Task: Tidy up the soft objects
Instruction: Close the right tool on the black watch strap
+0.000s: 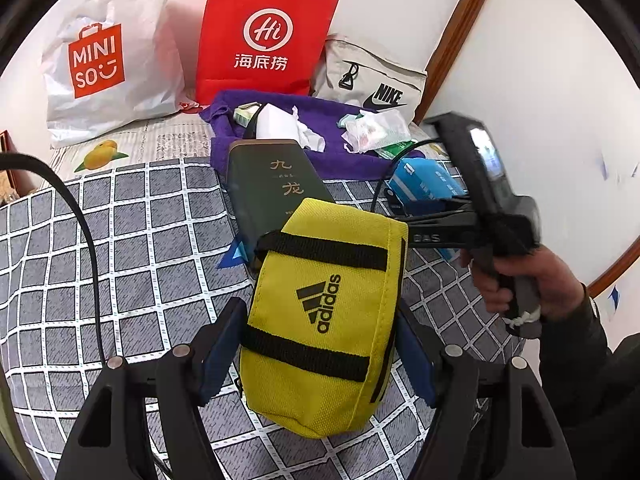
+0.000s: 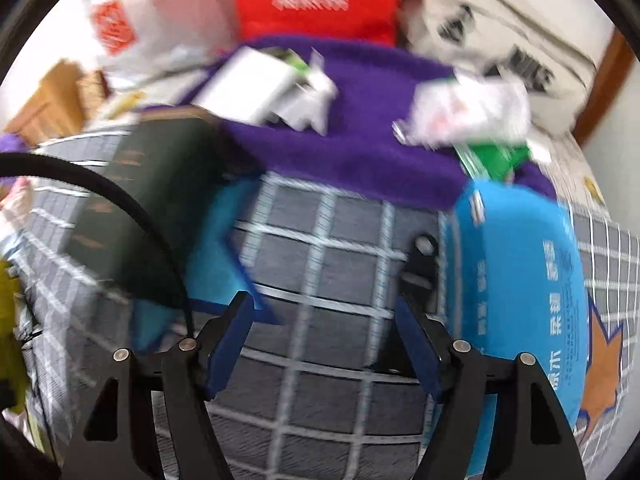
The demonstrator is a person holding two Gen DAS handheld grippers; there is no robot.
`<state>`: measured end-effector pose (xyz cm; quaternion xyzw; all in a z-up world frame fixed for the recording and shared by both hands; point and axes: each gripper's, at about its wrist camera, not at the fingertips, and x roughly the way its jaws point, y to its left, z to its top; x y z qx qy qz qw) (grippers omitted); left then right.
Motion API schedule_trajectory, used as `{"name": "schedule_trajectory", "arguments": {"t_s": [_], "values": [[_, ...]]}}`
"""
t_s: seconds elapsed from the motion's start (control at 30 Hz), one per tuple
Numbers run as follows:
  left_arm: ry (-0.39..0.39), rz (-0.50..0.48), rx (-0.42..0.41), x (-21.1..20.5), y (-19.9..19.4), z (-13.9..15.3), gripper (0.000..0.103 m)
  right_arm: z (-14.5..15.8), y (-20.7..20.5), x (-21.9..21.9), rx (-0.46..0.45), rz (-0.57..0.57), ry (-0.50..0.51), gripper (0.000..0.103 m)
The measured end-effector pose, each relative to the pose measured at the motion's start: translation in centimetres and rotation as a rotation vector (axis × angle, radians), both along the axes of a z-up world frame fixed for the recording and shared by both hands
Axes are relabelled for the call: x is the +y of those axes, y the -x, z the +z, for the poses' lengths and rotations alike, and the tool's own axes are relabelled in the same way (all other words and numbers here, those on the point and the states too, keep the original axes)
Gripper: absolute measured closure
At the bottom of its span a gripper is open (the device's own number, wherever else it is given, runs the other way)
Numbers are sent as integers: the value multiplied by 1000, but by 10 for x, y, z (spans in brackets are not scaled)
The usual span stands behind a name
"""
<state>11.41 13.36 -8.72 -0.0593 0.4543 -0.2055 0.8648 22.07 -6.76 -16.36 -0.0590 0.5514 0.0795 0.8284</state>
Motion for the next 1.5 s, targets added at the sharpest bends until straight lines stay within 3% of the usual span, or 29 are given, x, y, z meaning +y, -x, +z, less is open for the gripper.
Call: {"name": "schedule_trajectory", "arguments": {"t_s": [0.1,0.17,0.27,0.43,0.5,0.53,0.57,0.67,0.7,0.93,1.23,1.43,1.5], "values": [[2,-1,-2,1,0,0,32,-7,-4,0,-13,-71,116,30],[1,0,-1,1,1,0,32,-13,-7,0,-9,-112,130,22],[0,-5,1,0,1,0,32,-14,-14,-5,22,-145,51,13],[4,-7,-1,-1,2,1,32,-5,-6,-2,32,-49,-88,13],[7,-3,-1,-1,2,0,32,-1,4,3,55,26,-230,21],[8,0,-1,0,2,0,32,-6,9,4,130,45,-339,35],[8,2,1,0,1,0,32,-9,12,3,158,44,-380,40],[2,6,7,-1,0,-1,32,3,23,7,32,50,-212,43],[1,6,7,-1,0,-1,32,8,25,5,9,52,-207,43],[2,-4,1,-3,-2,-2,32,1,17,-13,-12,-20,-109,43],[10,-23,-6,-3,-1,-2,32,-13,4,-28,0,-165,-43,42],[13,-21,0,-1,-5,-6,32,-19,-9,-32,-39,-161,-49,27],[16,-20,2,-1,-6,-6,32,-20,-10,-31,-54,-161,-52,28]]}}
